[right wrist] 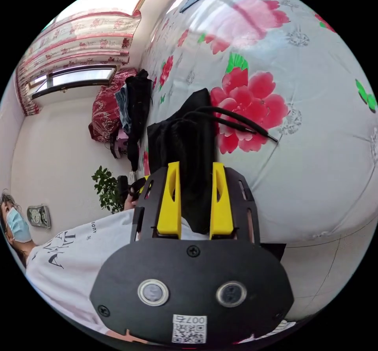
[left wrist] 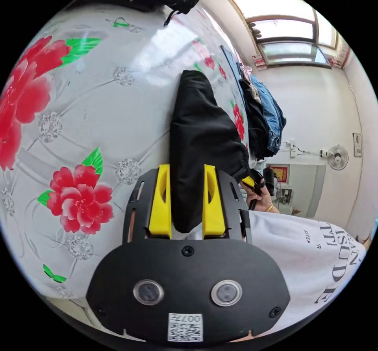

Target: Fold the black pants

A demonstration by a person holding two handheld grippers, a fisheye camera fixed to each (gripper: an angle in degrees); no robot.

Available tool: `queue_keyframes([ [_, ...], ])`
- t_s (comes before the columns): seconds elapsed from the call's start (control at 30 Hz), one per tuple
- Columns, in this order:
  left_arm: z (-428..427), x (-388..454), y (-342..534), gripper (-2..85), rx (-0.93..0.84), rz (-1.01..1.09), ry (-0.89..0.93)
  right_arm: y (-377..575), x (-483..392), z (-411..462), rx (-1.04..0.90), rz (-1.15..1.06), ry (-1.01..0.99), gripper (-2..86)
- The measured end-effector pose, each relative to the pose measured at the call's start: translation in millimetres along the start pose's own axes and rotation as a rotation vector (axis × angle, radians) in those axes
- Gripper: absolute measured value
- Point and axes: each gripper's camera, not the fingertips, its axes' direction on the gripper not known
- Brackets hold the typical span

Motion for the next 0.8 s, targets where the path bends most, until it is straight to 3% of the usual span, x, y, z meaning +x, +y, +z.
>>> queue_keyframes([
  [0.13, 18, -11, -22, 4.2, -0.024, -0.053, 0.085, -35, -3, 28, -0.126, -0.045, 0.035, 6.9],
  [0.3, -21, 13, -57, 3.4, 0.063, 0.102, 0.168, -76, -38, 29, -0.155, -0.13, -0.056, 5.6],
  [0.53, -202, 39, -151, 3.6, 0.405, 0.258, 0.19, -190, -245, 58, -0.13, -0.517, -0.239, 5.9],
  [0.67, -322, 30, -214, 5.8, 0.618, 0.262, 0.0, -263, -381, 110, -0.079, -0.71, -0.249, 5.8],
  [0.8, -354, -21, -241, 10.1, 0.614, 0.068, -0.2, -301, -412, 171, -0.039, -0.753, -0.055, 5.2],
])
